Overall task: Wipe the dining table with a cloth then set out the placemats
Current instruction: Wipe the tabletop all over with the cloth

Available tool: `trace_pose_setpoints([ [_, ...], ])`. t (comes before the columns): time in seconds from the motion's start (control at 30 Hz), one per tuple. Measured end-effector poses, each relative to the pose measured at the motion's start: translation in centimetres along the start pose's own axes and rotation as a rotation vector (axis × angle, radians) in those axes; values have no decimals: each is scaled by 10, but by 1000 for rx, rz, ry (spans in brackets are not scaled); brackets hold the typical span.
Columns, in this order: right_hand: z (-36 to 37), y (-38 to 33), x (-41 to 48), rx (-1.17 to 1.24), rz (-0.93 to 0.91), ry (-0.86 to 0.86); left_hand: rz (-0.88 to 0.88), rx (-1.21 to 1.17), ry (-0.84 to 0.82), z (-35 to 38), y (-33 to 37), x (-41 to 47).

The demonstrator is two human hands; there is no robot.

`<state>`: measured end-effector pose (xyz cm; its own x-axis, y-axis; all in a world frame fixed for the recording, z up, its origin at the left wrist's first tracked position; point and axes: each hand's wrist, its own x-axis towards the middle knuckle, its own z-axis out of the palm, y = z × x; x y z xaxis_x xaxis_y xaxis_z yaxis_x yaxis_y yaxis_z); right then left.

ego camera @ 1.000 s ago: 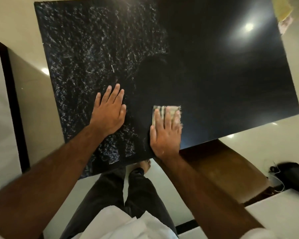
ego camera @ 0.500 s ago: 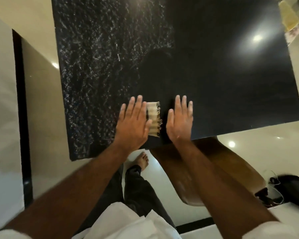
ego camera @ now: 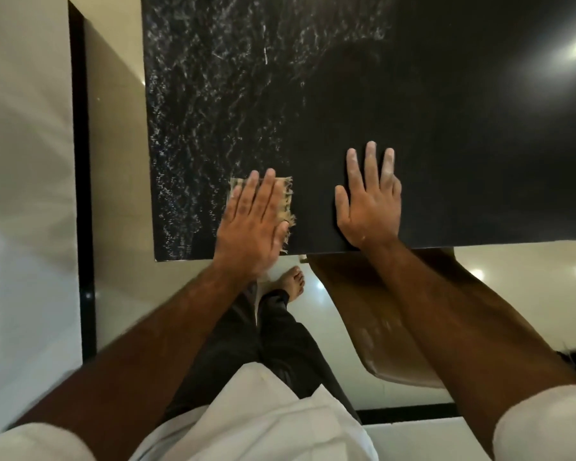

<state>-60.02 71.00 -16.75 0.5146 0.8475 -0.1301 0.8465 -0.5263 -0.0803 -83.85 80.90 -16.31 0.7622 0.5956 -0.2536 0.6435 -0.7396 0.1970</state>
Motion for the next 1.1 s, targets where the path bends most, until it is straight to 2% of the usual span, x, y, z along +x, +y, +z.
trace_pose_setpoints([
  [0.2, 1, -24, 9, 30, -24, 8, -123, -9, 83, -10, 20, 51],
  [0.33, 0, -20, 10, 104, 6, 24, 21, -8, 26, 0, 53, 38],
  [0.43, -1, -20, 10, 134, 20, 31, 83, 11, -20, 9, 45, 0],
  [0.63, 0, -25, 8, 41, -4, 34, -140, 5, 8, -4, -32, -15],
  [0.77, 2, -26, 10, -8, -67, 21, -194, 0, 79, -13, -21, 24],
  [0.87, 2, -26, 13, -22, -87, 16, -146, -7, 94, -12, 7, 44],
  [1.0, 2, -24, 13, -18, -82, -3, 27, 21, 18, -2, 25, 22],
  [1.1, 1, -24, 13, -10, -78, -14, 3, 25, -16, 4, 2, -15],
])
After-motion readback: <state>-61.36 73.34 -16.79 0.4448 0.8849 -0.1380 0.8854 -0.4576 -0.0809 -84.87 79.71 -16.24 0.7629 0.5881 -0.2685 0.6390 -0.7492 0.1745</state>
